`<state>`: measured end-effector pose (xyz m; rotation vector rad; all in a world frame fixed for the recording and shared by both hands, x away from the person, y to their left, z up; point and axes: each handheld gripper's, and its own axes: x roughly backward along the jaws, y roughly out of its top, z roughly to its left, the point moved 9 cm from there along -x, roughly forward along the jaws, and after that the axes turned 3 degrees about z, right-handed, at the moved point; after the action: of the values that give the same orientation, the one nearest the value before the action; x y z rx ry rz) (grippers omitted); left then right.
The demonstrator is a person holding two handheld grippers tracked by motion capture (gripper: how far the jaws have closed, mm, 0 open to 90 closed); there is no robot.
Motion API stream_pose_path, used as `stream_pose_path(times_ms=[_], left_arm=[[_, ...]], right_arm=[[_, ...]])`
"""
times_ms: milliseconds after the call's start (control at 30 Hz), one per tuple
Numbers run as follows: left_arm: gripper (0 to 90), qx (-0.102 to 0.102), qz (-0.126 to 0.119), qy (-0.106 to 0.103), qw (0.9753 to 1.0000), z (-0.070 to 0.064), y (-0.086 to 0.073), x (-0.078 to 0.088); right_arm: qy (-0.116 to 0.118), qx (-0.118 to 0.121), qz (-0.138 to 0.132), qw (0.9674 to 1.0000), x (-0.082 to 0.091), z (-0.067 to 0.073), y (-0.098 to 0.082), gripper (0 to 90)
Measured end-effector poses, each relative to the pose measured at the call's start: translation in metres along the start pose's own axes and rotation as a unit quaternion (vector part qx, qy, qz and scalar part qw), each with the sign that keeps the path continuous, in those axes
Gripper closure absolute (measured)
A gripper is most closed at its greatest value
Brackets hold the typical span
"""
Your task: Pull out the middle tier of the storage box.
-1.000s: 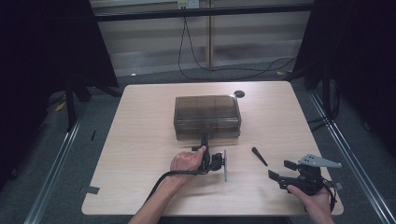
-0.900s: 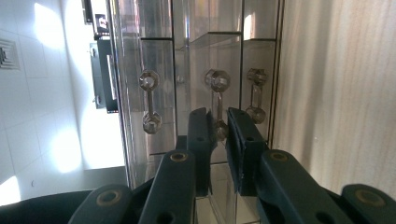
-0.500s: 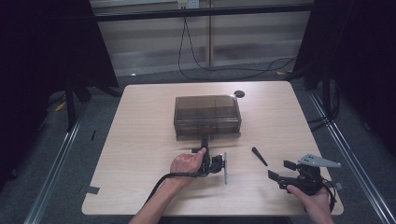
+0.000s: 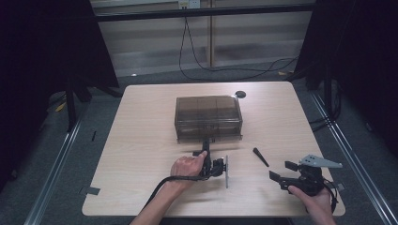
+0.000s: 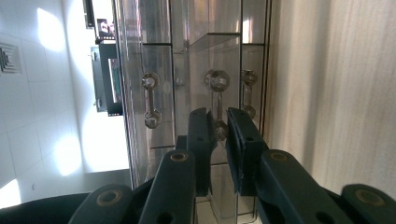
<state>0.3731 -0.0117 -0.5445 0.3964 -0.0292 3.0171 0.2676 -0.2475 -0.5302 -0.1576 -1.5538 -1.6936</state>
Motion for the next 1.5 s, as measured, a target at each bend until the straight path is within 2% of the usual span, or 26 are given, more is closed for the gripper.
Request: stream_pose_path(times_ms=[333,400,500,800,967,1333,1367,1467,1500], left_arm=[[80.7,-0.001,-0.003,0.001,1.0000,-0.001,0.001,0.006],[80.7,0.005,-0.003,-0.002,1.0000,-0.003,0.001,0.007],[80.7,-0.001,-0.006,0.000,1.0000,-0.002,0.001,0.009],[80.7,-0.003,-0.012,0.001,0.9999,-0.004,0.002,0.014],[80.7,-0.013,-0.013,-0.001,0.9998,-0.004,0.001,0.019],[80.7,-0.010,-0.019,-0.010,0.9997,-0.006,0.000,0.027],[80.7,-0.014,-0.021,-0.005,0.9997,-0.005,0.001,0.027],[80.7,-0.022,-0.018,-0.008,0.9996,-0.005,0.000,0.029],[80.7,-0.018,-0.018,-0.008,0.9996,-0.006,0.000,0.030]], right_arm=[[0.000,0.000,0.001,1.0000,0.000,0.000,0.000,17.5],[0.000,0.000,0.000,1.0000,0.000,0.000,0.000,17.5],[0.001,0.000,0.000,1.0000,0.000,0.000,0.000,17.5],[0.001,0.000,0.000,1.0000,0.000,0.000,0.000,17.5],[0.001,0.000,0.000,1.0000,0.000,0.001,0.000,17.5],[0.001,-0.001,0.001,1.0000,0.000,0.000,0.000,17.4],[0.000,-0.002,0.002,1.0000,0.000,0.001,0.000,17.4],[0.001,-0.001,0.002,1.0000,-0.001,0.001,0.000,17.4],[0.001,0.000,0.002,1.0000,-0.001,0.001,0.000,17.4]])
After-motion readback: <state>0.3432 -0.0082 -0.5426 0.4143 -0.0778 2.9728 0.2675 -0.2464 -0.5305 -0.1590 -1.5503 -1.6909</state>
